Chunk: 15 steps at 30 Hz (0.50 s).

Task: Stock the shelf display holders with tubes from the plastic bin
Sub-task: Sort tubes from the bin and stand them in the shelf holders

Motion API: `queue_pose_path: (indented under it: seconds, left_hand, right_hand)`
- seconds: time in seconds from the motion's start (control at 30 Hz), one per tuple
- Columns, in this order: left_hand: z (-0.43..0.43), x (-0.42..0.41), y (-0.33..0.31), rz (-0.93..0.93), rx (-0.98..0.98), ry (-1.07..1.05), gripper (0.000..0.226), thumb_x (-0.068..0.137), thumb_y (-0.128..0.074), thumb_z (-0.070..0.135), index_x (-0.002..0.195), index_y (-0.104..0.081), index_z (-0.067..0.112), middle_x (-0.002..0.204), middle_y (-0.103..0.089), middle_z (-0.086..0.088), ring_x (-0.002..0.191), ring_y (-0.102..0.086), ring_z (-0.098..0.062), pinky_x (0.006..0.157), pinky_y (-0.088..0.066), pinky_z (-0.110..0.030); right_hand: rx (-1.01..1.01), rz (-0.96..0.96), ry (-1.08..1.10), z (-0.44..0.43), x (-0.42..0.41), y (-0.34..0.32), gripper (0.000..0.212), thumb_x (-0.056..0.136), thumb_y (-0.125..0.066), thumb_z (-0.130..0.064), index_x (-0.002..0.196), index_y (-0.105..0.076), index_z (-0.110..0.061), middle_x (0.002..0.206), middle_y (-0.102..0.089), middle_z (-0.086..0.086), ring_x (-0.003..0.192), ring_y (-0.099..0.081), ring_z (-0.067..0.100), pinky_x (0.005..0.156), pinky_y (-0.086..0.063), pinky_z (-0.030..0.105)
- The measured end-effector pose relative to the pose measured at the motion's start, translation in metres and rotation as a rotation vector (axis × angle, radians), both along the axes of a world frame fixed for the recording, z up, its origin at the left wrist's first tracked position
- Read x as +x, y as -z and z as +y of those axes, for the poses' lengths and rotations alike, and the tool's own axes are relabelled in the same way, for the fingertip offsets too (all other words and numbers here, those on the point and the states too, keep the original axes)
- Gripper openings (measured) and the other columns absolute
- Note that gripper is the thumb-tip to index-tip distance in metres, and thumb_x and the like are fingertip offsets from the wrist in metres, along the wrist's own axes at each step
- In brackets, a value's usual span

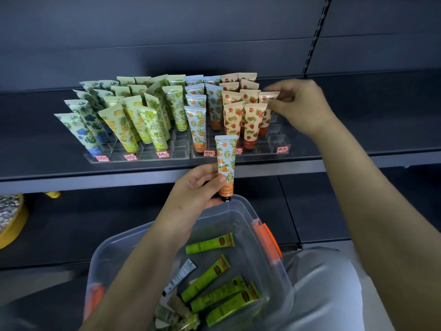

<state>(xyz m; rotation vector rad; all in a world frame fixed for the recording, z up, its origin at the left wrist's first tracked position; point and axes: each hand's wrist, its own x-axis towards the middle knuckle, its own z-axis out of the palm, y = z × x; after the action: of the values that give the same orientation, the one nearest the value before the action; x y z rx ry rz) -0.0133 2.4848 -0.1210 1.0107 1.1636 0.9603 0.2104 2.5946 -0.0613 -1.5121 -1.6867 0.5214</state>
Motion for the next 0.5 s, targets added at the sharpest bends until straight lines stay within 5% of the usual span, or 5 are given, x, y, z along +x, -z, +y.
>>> queue_pose_path:
  seconds: [0.23, 0.5]
  left_hand:
    - [-0.007, -0.015, -0.002, -0.018, 0.009, -0.060, 0.025, 0.092, -0.057, 0.020, 0.116, -0.063, 0.020, 0.110, -0.070, -0.002, 0.101, -0.067, -0.016, 0.089, -0.053, -0.035]
    - [-0.019, -0.045, -0.015, 0.001, 0.105, -0.095, 0.019, 0.091, -0.059, 0.022, 0.108, -0.064, 0.027, 0.104, -0.072, 0.005, 0.099, -0.067, -0.013, 0.085, -0.051, -0.030]
  right_hand:
    - [0.048, 0.032, 0.064, -0.012, 0.000, -0.021, 0.033, 0.083, -0.071, -0.019, 0.115, -0.064, -0.016, 0.107, -0.066, -0.002, 0.096, -0.062, 0.007, 0.085, -0.048, 0.014]
    - [0.180, -0.093, 0.024, -0.053, -0.034, -0.057, 0.026, 0.085, -0.069, -0.022, 0.110, -0.067, -0.020, 0.103, -0.065, -0.011, 0.098, -0.061, 0.005, 0.093, -0.049, 0.022]
